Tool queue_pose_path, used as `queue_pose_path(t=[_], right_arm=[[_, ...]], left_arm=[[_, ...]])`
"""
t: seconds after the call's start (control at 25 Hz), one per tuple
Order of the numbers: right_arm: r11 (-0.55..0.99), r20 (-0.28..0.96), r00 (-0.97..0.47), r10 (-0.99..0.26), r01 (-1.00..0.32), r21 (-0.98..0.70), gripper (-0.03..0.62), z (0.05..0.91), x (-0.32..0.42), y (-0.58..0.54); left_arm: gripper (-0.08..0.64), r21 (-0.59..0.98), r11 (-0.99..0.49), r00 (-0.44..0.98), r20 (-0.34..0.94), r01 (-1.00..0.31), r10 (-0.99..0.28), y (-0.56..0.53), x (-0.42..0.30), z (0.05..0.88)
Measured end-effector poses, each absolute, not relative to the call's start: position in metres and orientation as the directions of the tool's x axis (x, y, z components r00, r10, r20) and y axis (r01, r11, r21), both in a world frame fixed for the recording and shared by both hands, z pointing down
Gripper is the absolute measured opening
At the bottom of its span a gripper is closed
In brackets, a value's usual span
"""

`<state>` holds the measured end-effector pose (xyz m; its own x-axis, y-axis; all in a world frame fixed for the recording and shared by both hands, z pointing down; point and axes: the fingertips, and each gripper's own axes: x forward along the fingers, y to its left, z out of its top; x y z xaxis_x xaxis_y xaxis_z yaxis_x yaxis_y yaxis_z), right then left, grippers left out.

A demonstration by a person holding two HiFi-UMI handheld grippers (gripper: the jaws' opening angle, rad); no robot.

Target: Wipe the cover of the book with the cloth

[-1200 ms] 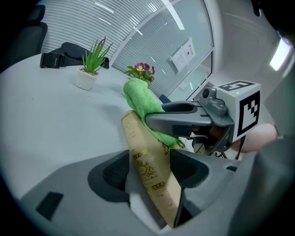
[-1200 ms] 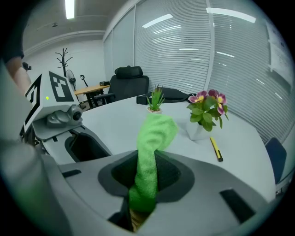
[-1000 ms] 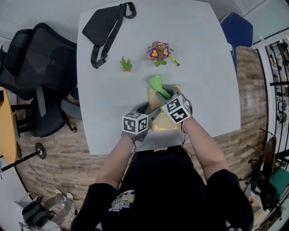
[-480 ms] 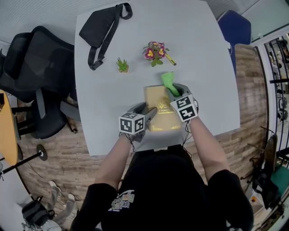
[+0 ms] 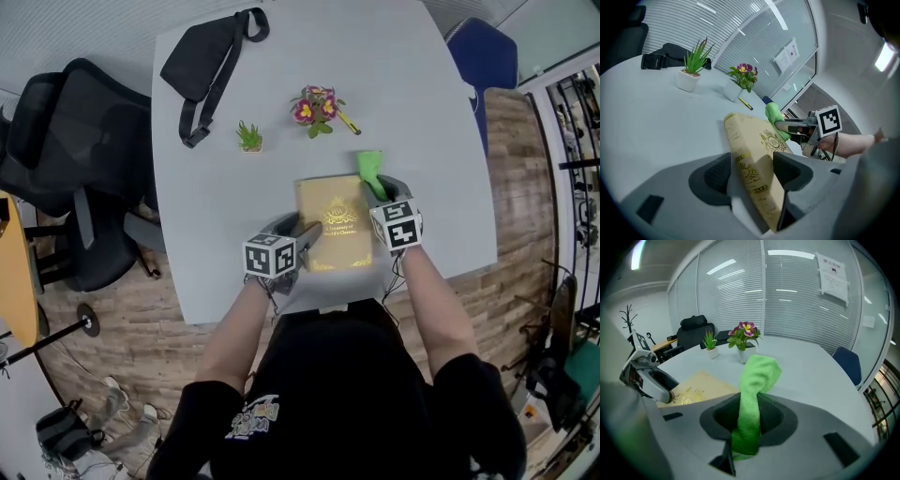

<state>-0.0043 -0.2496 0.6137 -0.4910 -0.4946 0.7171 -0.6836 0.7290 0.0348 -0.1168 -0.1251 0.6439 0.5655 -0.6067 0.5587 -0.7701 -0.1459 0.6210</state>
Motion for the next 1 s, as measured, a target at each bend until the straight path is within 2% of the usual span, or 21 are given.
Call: queue_pose_path(t=[0.36,0.68,0.88,1.0], right_arm=[[0.765,0.687,-0.544,-0.482,-0.643,0.027,0.097,0.598,-0.028,-0.234],[0.896,0.681,-0.67,-0.296,-0.441,-0.045,0.097,0.597,-0.094,-0.185],[0.947,0.699,-0.688,-0.192,-0.316,-0.051,0.097,0.604,-0.121,-0.16],[0.956,0.714,-0.68,-0.165,-0.288,-0.053,0.097,0.609,-0.124,-0.154]], left_arm=[[0.279,0.619,-0.145,0.564,0.56,-0.771,-0.607,-0.126,-0.117,0.645],[0.279,0.621,-0.146,0.565,0.558,-0.77,-0.608,-0.126,-0.116,0.644],[0.279,0.617,-0.15,0.563,0.556,-0.773,-0.612,-0.126,-0.116,0.645],[0.279,0.614,-0.15,0.56,0.557,-0.775,-0.613,-0.126,-0.116,0.645]])
